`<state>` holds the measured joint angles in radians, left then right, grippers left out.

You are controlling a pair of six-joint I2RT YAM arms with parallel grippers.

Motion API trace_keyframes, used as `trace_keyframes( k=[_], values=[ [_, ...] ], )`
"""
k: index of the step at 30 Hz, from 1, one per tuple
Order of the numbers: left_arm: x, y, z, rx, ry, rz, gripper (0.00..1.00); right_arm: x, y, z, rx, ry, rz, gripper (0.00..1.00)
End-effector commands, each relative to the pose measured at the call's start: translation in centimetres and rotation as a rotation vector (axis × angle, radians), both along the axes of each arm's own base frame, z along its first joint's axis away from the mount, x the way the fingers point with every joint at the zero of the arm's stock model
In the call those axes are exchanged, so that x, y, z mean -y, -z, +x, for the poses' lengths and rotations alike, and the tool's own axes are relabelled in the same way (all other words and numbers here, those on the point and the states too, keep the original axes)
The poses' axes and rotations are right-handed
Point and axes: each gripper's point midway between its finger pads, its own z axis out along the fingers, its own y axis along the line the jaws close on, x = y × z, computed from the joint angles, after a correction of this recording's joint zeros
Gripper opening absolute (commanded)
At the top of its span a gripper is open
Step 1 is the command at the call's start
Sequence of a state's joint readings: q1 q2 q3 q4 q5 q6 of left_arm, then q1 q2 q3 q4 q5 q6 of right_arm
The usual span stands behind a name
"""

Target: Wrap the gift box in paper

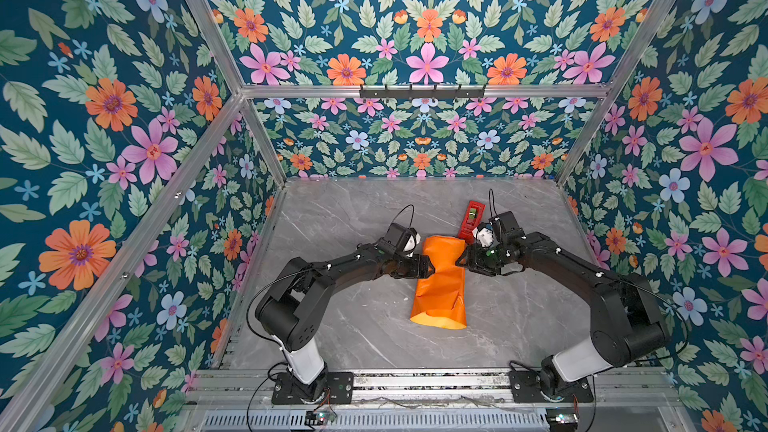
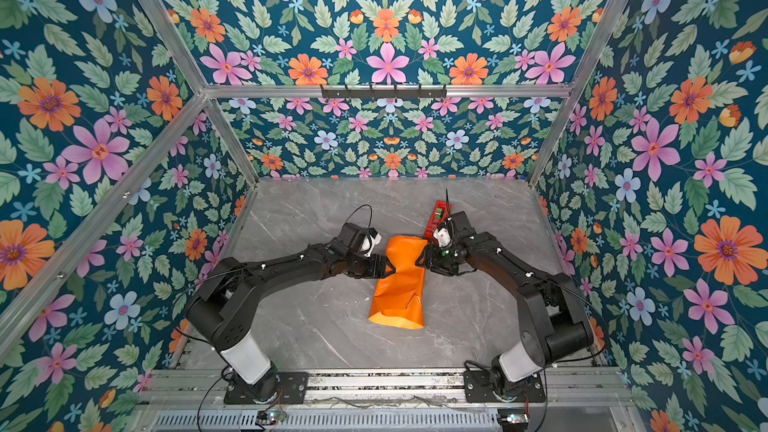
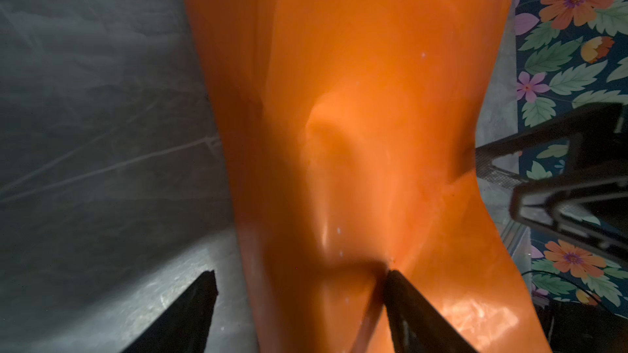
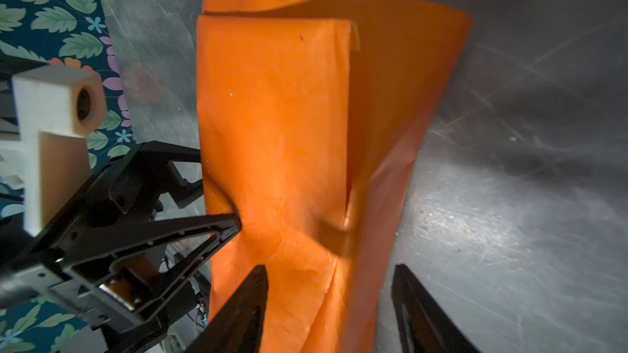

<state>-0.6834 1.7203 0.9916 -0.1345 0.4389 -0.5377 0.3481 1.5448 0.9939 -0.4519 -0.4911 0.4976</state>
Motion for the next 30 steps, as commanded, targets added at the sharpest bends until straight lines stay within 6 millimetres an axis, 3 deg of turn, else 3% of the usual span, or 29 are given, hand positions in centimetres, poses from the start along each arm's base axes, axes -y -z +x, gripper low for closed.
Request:
trace_keyframes(
  k=[1,13,14,20,23,30],
  values=[
    [-2.0,2.1,-1.2,-0.05,-0.026,0.119,0.79,0.4,0.9,-0.3,-0.008,0.006,-0.1,0.57],
    [-3.5,1.1,-1.3,-0.015,-0.128,0.099,0.79,-3.6,-0.2,1.5,0.035,-0.051,-0.072,0.45],
    [-3.6,1.2,-1.4,-0.016,-0.129,0.1,0.79,-3.5,0.9,1.5,0.009,-0.056,-0.089,0.45],
    [-4.0,1.9,-1.6,-0.025,-0.14,0.112,0.8,-2.2,1.2,0.5,-0.004,-0.088,-0.149,0.54],
    [-4.0,2.0,-1.6,-0.025,-0.144,0.116,0.8,-2.0,0.3,-0.4,0.012,-0.104,-0.131,0.6],
    [-4.0,1.9,-1.3,-0.021,-0.16,0.114,0.8,-2.2,1.1,-2.8,-0.039,-0.131,-0.074,0.63]
  ],
)
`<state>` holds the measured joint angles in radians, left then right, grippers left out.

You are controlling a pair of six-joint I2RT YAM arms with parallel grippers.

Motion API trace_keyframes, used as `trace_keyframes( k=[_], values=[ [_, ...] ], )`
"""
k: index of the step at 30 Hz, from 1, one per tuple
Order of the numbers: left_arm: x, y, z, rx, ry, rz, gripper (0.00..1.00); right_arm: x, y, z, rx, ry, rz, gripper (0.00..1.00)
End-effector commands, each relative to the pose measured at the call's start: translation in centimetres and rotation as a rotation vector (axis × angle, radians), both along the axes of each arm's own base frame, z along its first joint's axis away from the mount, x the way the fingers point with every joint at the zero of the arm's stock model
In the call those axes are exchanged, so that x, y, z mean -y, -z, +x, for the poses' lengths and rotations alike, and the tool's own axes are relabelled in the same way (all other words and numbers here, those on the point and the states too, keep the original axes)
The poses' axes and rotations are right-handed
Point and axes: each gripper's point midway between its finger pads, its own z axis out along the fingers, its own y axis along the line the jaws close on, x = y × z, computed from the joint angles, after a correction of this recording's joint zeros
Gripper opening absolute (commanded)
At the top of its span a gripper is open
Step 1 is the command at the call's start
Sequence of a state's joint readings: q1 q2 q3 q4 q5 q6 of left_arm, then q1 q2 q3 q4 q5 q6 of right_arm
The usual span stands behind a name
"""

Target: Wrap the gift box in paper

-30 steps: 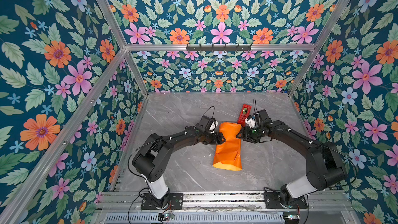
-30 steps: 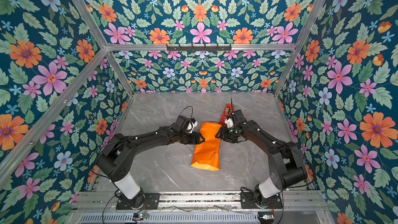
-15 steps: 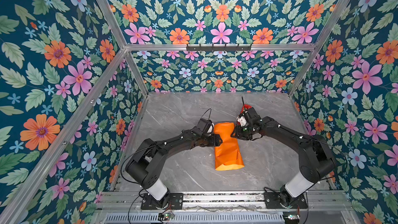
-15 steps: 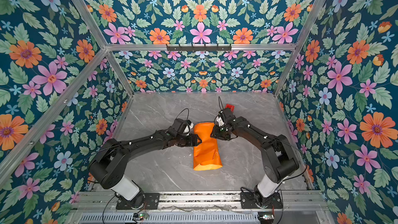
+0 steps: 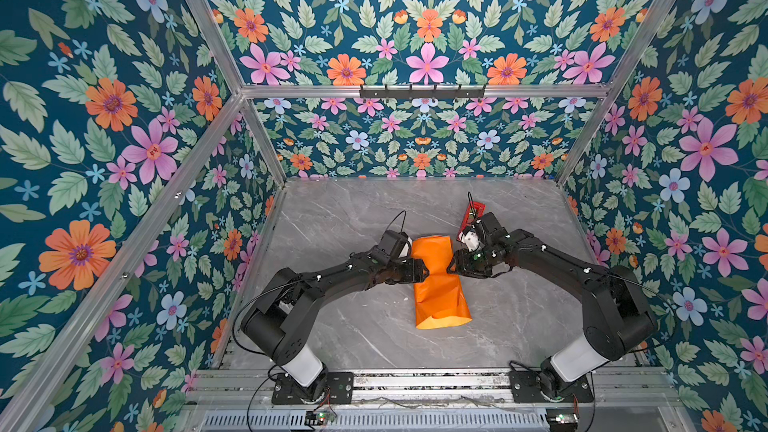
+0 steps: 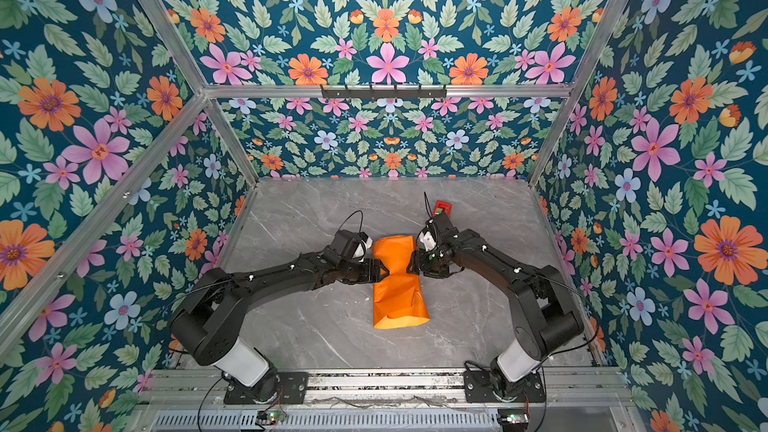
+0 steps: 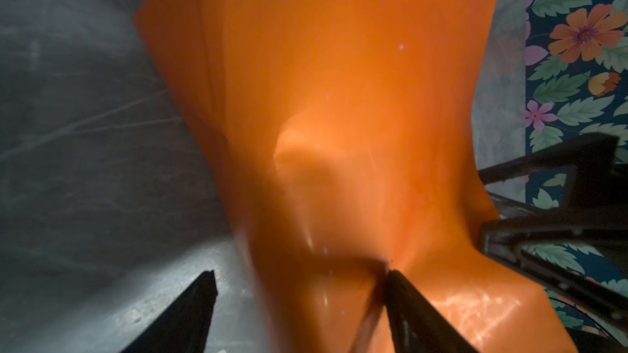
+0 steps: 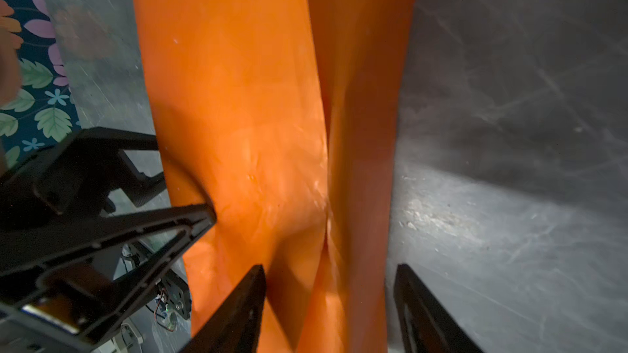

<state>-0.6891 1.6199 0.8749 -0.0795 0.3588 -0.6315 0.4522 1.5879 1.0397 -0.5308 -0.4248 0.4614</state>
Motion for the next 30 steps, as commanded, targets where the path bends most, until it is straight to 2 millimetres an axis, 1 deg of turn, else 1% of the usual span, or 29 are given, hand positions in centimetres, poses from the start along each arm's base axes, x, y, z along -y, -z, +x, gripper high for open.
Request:
trace_keyframes(
  k=[1,3,6,8,12,17,19,24,26,30],
  values=[
    [-2.0,1.9,-0.5,-0.037,-0.051,0.107,0.8,0.0,0.2,-1.1,-0.022,-0.027,0.011,0.63],
    [-1.9,1.7,-0.3,-0.031,-0.056,0.102,0.8,0.5,0.8,-1.6,-0.034,-0.031,-0.009,0.62],
    [-1.7,1.0,0.0,-0.018,-0.064,0.08,0.8,1.5,1.8,-2.0,-0.037,-0.029,-0.059,0.58],
    [-1.2,0.3,0.2,-0.006,-0.067,0.044,0.81,1.9,2.3,-2.0,-0.047,-0.026,-0.064,0.55],
    [0.3,-1.7,0.3,0.004,-0.055,-0.065,0.83,2.0,2.9,-2.1,-0.056,-0.028,-0.071,0.5],
    [0.6,-2.8,0.0,-0.005,-0.055,-0.123,0.85,2.0,3.0,-2.1,-0.055,-0.027,-0.07,0.46],
    [0.5,-2.6,-0.3,-0.013,-0.052,-0.122,0.86,2.0,3.0,-2.1,-0.054,-0.026,-0.07,0.45],
    [0.1,-0.4,-0.5,-0.054,-0.041,-0.056,0.85,1.9,3.0,-2.0,-0.053,-0.024,-0.065,0.43],
    [0.1,0.1,-0.4,-0.056,-0.04,-0.039,0.84,1.9,3.0,-2.0,-0.053,-0.024,-0.065,0.43],
    [-0.3,1.9,-0.7,-0.087,-0.033,0.018,0.84,1.8,2.5,-1.7,-0.043,-0.025,-0.062,0.45]
  ],
)
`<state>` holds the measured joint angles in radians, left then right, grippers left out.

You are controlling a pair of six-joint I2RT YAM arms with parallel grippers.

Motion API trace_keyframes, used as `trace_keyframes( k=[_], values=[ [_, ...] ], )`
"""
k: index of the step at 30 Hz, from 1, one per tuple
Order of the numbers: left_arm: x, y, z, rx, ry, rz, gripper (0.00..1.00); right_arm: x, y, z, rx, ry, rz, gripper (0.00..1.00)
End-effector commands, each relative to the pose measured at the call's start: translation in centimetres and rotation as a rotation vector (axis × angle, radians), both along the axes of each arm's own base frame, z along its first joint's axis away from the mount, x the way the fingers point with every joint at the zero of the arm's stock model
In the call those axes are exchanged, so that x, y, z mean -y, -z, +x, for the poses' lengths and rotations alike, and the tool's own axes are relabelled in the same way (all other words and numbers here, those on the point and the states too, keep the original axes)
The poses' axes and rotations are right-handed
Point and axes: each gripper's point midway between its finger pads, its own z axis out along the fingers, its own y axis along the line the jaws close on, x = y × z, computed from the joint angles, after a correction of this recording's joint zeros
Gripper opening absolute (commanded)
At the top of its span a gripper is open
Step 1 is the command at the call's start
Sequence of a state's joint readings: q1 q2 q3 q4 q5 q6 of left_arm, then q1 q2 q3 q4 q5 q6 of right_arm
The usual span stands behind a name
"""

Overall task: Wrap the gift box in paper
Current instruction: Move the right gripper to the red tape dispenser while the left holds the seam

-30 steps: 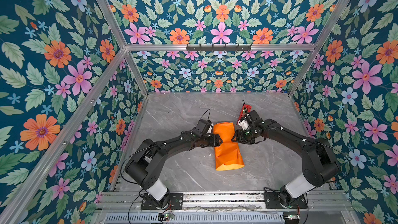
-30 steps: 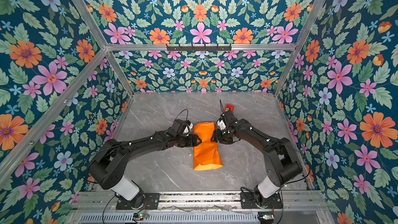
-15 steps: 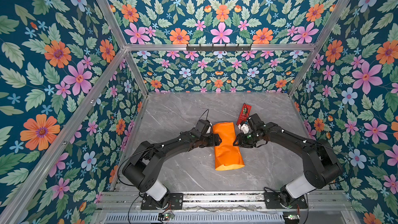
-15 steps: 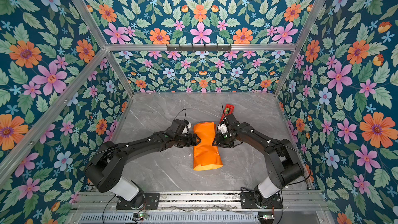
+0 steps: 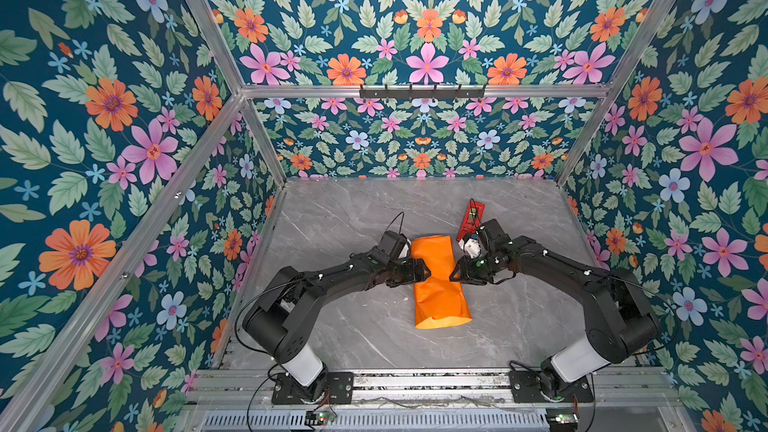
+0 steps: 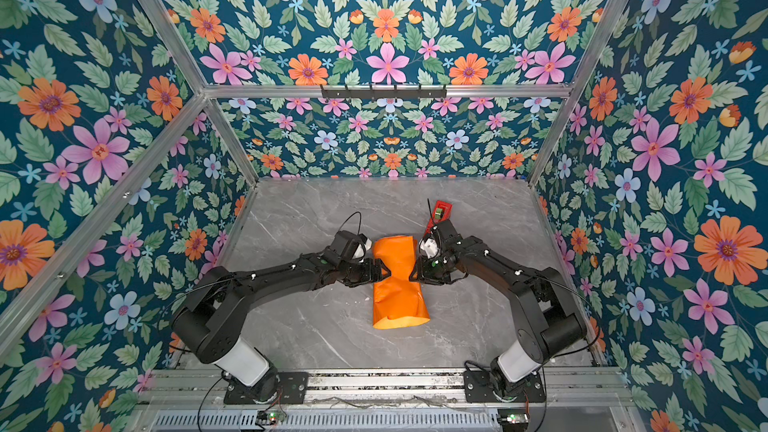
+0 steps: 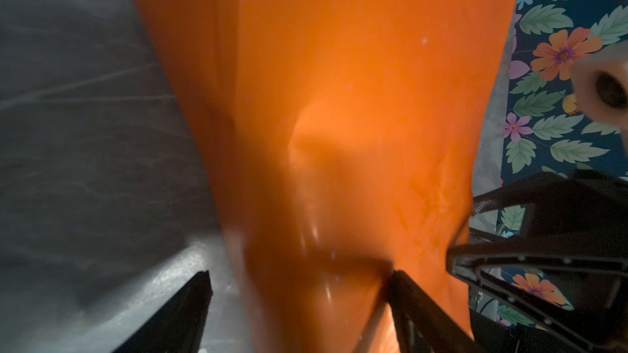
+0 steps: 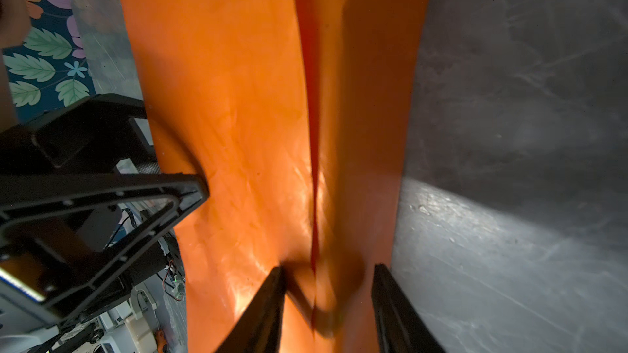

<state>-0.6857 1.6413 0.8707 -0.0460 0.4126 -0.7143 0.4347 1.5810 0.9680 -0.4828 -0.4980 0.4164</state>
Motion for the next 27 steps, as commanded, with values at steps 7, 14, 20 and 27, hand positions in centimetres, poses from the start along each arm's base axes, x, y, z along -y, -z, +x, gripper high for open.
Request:
trace_keyframes(
  k=[7,14,20,27],
  values=[
    [-2.8,3.6,-1.0,-0.034,-0.004,0.183,0.83,1.4,-2.1,1.8,0.049,0.052,-0.058,0.59],
    [-3.3,4.1,-1.2,-0.038,-0.003,0.211,0.82,4.3,-6.5,7.1,0.095,0.257,0.13,0.59],
    [-3.3,4.1,-1.2,-0.037,-0.001,0.214,0.81,7.2,-7.5,13.1,0.109,0.434,0.231,0.51],
    [-3.2,4.0,-1.1,-0.033,0.0,0.211,0.81,7.9,-4.7,17.6,0.081,0.482,0.237,0.47]
  ],
)
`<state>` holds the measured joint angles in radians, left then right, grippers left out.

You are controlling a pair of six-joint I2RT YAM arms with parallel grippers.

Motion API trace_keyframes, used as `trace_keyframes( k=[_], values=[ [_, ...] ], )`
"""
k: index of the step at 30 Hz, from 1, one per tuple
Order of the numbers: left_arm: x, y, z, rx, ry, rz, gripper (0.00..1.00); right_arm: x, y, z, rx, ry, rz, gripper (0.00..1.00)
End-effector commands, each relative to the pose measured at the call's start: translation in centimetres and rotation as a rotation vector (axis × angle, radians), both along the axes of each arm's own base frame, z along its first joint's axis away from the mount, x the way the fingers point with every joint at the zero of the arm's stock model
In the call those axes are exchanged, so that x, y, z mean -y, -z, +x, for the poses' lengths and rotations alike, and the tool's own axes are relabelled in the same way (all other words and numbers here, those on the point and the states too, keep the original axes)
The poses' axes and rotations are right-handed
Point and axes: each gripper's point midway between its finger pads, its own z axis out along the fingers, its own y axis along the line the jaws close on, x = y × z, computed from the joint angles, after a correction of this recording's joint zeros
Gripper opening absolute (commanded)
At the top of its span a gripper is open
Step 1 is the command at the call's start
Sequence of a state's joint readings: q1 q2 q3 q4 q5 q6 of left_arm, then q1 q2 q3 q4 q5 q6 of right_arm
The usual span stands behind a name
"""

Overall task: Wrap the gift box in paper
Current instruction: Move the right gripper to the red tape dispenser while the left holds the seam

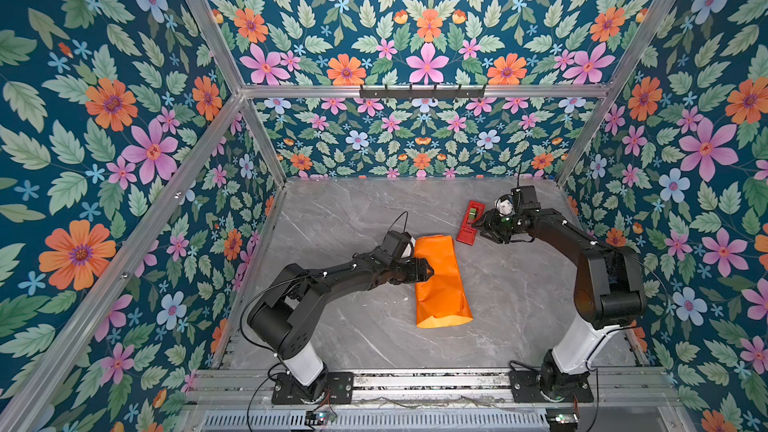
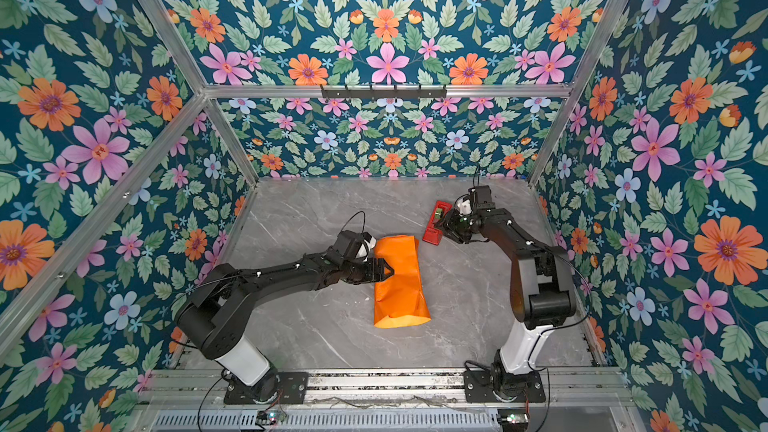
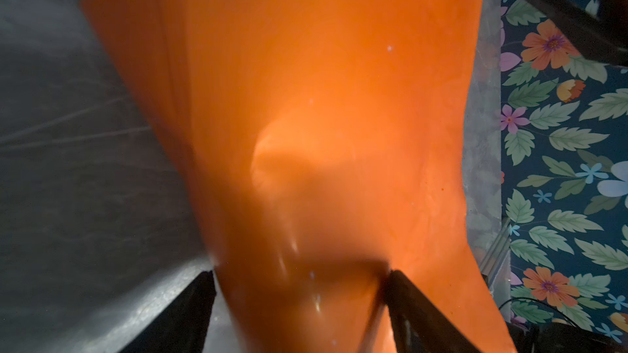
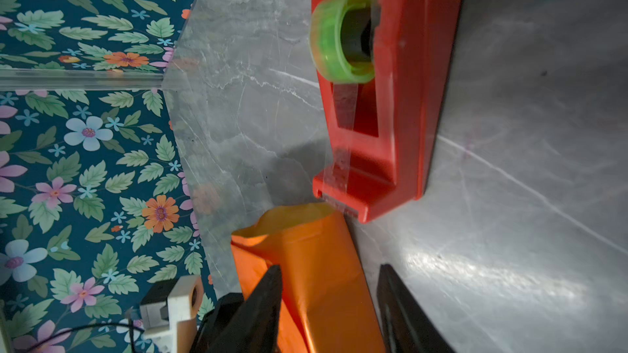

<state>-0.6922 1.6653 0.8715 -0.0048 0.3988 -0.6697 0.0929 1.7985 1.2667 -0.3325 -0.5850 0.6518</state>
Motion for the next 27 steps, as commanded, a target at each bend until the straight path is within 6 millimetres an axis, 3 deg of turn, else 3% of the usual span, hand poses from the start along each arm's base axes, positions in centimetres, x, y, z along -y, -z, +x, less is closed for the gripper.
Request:
trace_keyframes(
  k=[1,6,16,27],
  values=[
    [-3.6,3.6,-1.6,-0.078,-0.035,0.201,0.81,-0.2,-0.1,1.8,0.023,0.009,0.035,0.47],
    [-3.6,3.6,-1.6,-0.079,-0.034,0.199,0.81,-0.1,1.8,3.5,-0.004,0.014,0.042,0.45],
    [-3.5,3.5,-1.5,-0.078,-0.031,0.198,0.8,-0.5,4.3,4.5,-0.039,0.009,0.071,0.41],
    [-3.5,3.2,-1.4,-0.07,-0.033,0.197,0.8,-0.7,5.8,4.0,-0.07,0.068,0.127,0.23]
  ],
)
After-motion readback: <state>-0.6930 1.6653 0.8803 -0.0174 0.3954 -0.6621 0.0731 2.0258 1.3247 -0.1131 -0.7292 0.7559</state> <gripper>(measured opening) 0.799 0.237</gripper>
